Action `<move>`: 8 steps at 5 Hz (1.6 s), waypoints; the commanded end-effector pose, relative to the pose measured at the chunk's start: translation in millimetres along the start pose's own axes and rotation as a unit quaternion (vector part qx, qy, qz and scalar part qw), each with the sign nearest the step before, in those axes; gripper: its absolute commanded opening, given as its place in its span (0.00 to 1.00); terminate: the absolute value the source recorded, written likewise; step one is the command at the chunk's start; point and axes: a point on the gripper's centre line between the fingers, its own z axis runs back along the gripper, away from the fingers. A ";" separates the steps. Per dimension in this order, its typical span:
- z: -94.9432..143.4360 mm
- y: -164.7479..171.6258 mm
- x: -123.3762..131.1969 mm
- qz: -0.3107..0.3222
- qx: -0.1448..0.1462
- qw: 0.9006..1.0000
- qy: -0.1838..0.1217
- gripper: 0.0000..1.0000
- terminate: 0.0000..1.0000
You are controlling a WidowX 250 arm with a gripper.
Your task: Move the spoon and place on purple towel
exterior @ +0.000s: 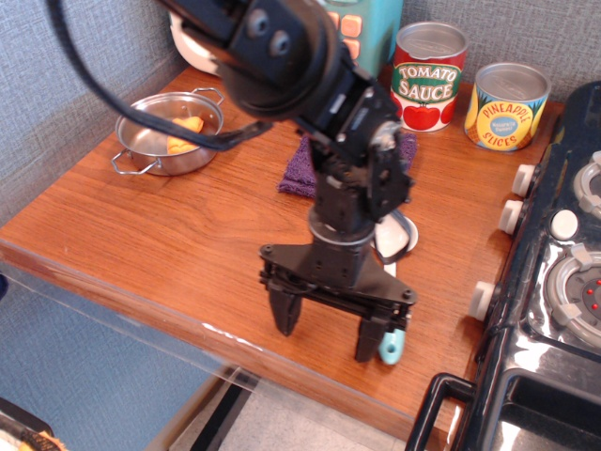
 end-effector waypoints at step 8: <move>-19.8 -36.5 43.5 0.088 0.005 0.995 -0.045 0.00 0.00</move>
